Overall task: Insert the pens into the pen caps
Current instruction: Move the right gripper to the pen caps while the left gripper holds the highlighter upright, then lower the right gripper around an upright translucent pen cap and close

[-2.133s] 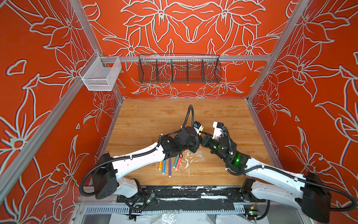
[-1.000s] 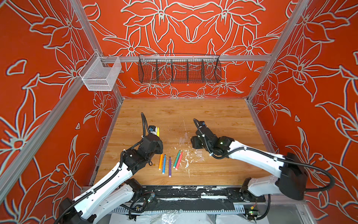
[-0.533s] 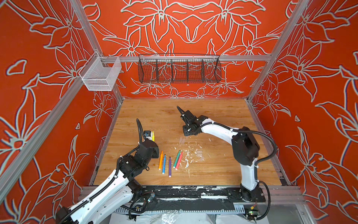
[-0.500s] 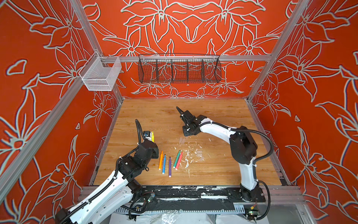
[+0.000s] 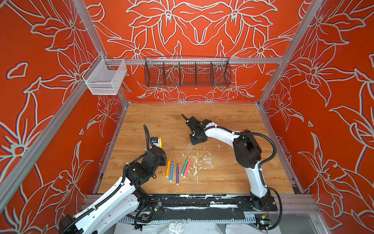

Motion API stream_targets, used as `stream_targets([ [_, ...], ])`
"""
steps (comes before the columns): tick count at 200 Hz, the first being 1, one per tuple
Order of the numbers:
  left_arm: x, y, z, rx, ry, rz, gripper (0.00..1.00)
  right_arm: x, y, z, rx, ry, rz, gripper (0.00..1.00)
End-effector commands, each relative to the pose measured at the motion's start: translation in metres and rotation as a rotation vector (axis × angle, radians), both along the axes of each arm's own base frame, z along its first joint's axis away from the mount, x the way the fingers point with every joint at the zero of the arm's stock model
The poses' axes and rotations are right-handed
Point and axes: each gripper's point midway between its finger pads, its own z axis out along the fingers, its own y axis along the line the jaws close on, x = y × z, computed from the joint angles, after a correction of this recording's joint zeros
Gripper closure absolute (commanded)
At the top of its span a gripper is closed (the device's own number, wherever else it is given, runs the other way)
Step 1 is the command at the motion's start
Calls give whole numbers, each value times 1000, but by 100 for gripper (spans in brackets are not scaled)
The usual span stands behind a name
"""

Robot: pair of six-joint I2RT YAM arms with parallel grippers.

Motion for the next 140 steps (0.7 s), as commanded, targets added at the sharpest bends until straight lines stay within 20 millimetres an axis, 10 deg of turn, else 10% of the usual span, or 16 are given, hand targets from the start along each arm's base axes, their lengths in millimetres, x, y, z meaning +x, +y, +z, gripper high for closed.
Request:
stream_targets([
  [1,5,1,8,-21,-23,26,100,1,1,2,-2,6,3,49],
  [140,4,0,8,-26,-25,22,100,8,7,-22,-63,42,3,58],
])
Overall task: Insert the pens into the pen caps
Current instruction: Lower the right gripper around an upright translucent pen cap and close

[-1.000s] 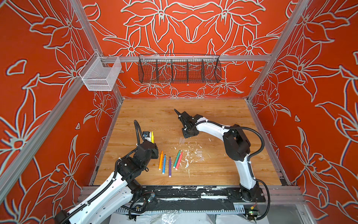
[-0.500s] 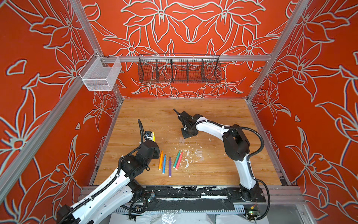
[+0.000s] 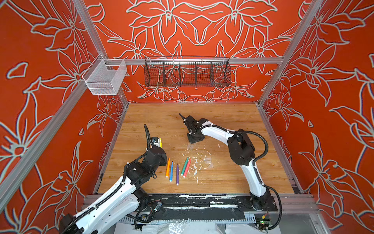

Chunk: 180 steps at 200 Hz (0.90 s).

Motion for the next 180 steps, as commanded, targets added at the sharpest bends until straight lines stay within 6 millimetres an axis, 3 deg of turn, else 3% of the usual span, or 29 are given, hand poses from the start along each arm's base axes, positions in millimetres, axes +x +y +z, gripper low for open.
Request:
stream_targets([
  [1,4,1,10,-27,-31,20,100,-7,-7,-10,-46,27,-4,59],
  [180,3,0,11,-32,-34,17,100,-14,-8,-34,-76,65,-13,69],
])
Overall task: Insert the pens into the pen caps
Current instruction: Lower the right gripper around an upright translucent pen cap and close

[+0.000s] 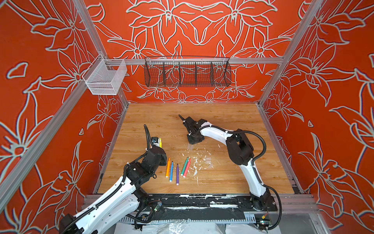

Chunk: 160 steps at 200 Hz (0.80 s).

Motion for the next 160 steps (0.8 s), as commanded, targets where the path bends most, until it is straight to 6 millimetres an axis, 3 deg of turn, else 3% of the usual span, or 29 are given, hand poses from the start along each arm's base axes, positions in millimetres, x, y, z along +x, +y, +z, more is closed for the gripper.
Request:
stream_targets([
  [1,3,0,10,-30,-32,18,100,-11,-8,-23,-60,49,-11,69],
  [66,3,0,10,-32,-32,13,100,-14,-19,-33,-95,40,-30,70],
  [160,2,-2,11,-42,-39,-2,100,-20,-6,-42,12,57,-45,78],
])
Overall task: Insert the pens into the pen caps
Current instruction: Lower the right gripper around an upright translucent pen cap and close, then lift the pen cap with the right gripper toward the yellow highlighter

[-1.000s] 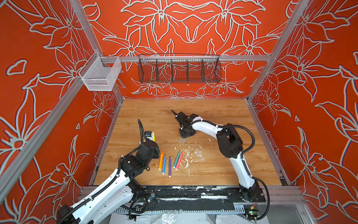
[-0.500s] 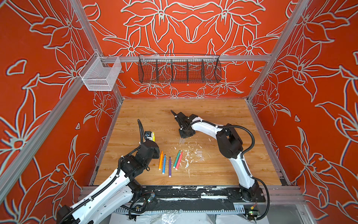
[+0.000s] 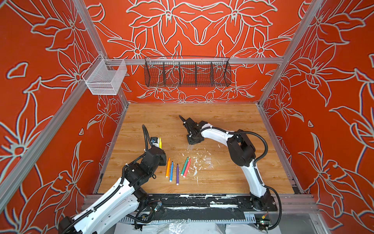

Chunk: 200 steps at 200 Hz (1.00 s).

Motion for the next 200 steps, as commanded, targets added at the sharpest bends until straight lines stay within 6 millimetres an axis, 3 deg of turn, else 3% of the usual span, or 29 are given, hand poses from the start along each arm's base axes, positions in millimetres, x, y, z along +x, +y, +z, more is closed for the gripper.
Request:
stream_targets([
  [1,3,-1,4,-17,-14,6,100,-21,-10,-40,-37,100,-17,78],
  [36,3,-5,5,-23,-15,-16,100,-17,-5,-32,5,78,-30,79],
  [68,1,-21,13,-64,-27,-110,100,-7,-11,-4,53,4,-71,82],
  [112,-9,-71,41,-265,-78,-345,100,-5,-31,45,147,-139,-151,85],
  [159,-7,-106,58,-396,-64,-470,100,-15,-36,116,359,-283,-224,88],
  [200,-5,-134,71,-490,-72,-561,100,-30,-33,199,604,-428,-229,89],
])
